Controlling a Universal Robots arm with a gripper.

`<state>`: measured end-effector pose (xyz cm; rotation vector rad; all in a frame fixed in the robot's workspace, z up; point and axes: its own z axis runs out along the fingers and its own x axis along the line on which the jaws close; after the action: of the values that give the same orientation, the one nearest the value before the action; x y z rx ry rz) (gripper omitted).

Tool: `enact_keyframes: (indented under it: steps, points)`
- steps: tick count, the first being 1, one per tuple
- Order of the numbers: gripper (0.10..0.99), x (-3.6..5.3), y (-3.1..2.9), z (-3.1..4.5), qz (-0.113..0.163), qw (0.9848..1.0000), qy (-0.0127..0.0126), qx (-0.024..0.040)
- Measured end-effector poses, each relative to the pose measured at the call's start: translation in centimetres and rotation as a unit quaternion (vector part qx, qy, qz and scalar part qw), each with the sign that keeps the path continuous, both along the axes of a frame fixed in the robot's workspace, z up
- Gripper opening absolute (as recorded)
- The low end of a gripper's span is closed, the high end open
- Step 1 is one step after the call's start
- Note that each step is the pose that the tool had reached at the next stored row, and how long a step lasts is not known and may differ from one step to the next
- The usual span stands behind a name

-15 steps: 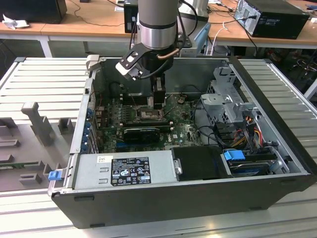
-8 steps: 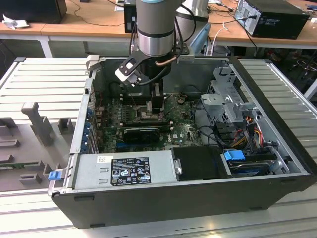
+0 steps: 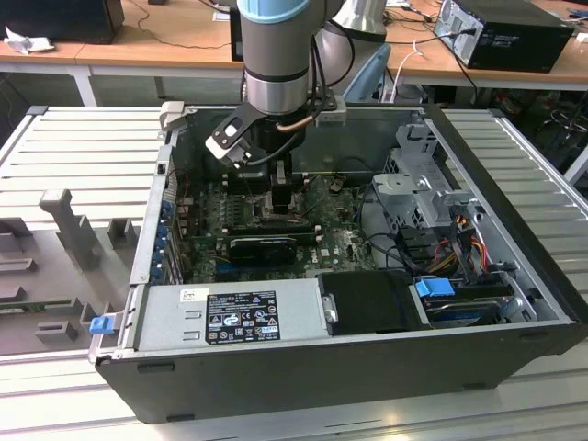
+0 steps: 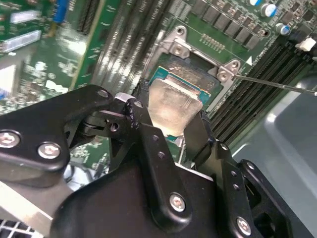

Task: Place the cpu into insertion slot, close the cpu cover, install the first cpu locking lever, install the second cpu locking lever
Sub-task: 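Place the cpu into insertion slot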

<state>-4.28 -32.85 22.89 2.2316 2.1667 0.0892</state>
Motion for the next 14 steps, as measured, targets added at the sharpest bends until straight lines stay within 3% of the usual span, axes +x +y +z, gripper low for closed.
enact_keyframes:
  steps: [2, 8, 14]
  points:
    - [0.529, -0.01, 0.36, -0.52, 0.001, 1.0000, 0.0000, 0.0001]
    - [0.529, -0.10, 0.37, -1.75, 0.003, 1.0000, -0.0005, -0.0001]
    - [0.529, -0.15, 0.67, -2.13, 0.003, 1.0000, -0.0005, -0.0001]
